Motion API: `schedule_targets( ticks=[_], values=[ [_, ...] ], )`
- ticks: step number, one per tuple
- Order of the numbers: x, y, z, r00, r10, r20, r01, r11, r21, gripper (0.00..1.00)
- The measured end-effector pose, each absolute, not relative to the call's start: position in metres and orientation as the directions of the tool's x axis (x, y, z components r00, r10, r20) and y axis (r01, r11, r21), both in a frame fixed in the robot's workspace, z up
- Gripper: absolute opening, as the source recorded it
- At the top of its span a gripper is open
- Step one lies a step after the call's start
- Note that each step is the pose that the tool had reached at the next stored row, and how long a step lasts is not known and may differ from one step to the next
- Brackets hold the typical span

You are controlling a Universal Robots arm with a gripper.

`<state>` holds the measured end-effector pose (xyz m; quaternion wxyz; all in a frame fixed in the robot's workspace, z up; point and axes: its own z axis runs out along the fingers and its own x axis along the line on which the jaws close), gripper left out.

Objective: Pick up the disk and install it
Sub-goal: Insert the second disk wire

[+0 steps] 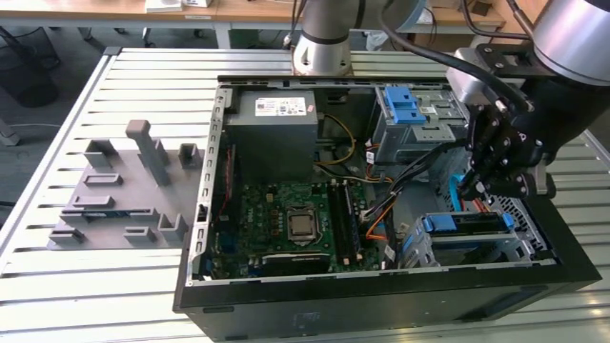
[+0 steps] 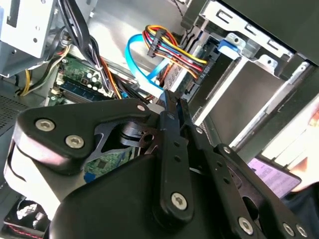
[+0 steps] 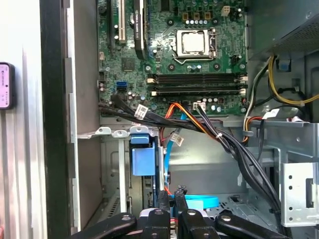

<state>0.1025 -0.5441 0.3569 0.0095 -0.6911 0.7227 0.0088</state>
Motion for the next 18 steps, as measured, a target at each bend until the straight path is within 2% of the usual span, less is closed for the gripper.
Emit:
schedule_targets(
  ticks=[4, 8, 18],
  values=[
    [0.103, -0.548, 0.356, -0.045, -0.997, -0.064, -0.999, 0.045, 0.001, 0.16],
    [0.103, -0.556, 0.352, -0.045, -0.995, -0.088, -0.999, 0.045, 0.002, 0.16],
    [0.102, -0.568, 0.346, -0.045, -0.994, -0.097, -0.999, 0.045, 0.003, 0.16]
  ],
)
